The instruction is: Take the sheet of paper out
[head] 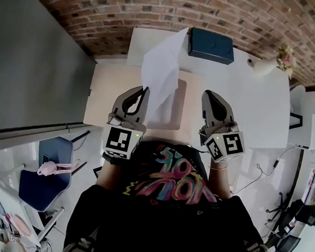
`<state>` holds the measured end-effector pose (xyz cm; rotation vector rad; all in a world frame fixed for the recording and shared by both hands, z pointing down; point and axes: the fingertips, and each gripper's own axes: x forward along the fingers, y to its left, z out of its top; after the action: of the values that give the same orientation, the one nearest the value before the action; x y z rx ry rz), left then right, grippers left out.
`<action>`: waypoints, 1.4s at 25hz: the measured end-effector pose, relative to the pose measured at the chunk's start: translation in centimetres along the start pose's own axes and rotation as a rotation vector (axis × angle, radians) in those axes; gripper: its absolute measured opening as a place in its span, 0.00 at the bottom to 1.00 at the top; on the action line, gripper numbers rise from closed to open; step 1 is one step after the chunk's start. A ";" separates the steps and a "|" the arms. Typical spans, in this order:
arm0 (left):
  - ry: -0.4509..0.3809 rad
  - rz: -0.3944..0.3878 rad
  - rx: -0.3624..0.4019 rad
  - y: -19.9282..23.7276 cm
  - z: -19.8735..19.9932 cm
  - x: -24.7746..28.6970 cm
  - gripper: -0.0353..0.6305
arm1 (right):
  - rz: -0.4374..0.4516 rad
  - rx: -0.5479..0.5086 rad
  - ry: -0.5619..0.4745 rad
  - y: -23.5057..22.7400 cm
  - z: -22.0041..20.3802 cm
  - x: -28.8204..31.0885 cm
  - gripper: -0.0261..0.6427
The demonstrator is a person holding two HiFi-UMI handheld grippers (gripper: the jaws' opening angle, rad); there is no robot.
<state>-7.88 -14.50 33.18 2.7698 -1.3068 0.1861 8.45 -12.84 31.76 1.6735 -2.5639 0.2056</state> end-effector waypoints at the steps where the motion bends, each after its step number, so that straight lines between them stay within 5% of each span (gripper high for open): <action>1: -0.001 -0.012 0.005 -0.5 0.0 0.3 0.09 | -0.013 -0.001 -0.003 -0.4 0.0 -0.4 0.07; 11: 0.015 -0.059 0.017 -3.4 -0.8 1.9 0.09 | -0.117 0.012 0.043 -3.4 -1.4 -3.5 0.07; 35: 0.045 -0.032 0.010 -2.3 -1.8 1.3 0.09 | -0.085 0.029 0.052 -3.0 -2.2 -3.1 0.07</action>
<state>-5.46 -13.81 35.11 2.7760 -1.2534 0.2524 12.40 -10.93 33.76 1.7590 -2.4579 0.2791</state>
